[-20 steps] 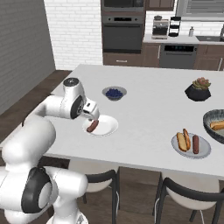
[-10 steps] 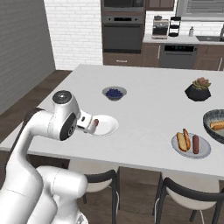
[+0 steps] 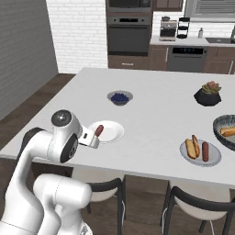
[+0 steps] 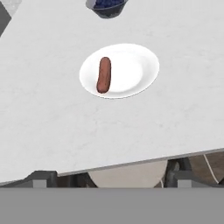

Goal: Place one bun and one sausage from the bowl on each plate.

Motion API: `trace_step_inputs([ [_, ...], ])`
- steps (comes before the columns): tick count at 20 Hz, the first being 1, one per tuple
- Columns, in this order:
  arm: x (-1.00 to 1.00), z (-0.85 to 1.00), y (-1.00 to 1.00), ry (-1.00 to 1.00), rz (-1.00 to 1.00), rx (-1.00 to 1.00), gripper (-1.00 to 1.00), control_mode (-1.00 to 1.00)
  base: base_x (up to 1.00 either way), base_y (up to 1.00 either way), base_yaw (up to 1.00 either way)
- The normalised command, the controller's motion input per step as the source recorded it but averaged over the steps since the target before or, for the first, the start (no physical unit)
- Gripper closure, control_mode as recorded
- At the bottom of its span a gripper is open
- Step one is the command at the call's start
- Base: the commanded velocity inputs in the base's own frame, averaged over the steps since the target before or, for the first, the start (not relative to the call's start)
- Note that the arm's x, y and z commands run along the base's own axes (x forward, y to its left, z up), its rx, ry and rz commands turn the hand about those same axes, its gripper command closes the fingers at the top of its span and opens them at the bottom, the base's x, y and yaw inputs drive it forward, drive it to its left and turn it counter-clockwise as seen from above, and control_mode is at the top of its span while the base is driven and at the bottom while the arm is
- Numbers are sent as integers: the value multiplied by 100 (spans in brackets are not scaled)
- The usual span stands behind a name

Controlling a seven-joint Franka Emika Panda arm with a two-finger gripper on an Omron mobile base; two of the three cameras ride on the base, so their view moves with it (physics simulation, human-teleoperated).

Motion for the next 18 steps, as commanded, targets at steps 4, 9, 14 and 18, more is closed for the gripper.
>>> trace_step_inputs([
  [4, -1, 0, -8, 0, 0, 0, -100, 100, -6, -39, 0],
  [9, 0, 0, 0, 0, 0, 0, -100, 100, -6, -100, 0],
  [14, 0, 0, 0, 0, 0, 0, -100, 100, 0, -100, -4],
  [18, 0, 0, 0, 0, 0, 0, -100, 100, 6, -100, -12],
])
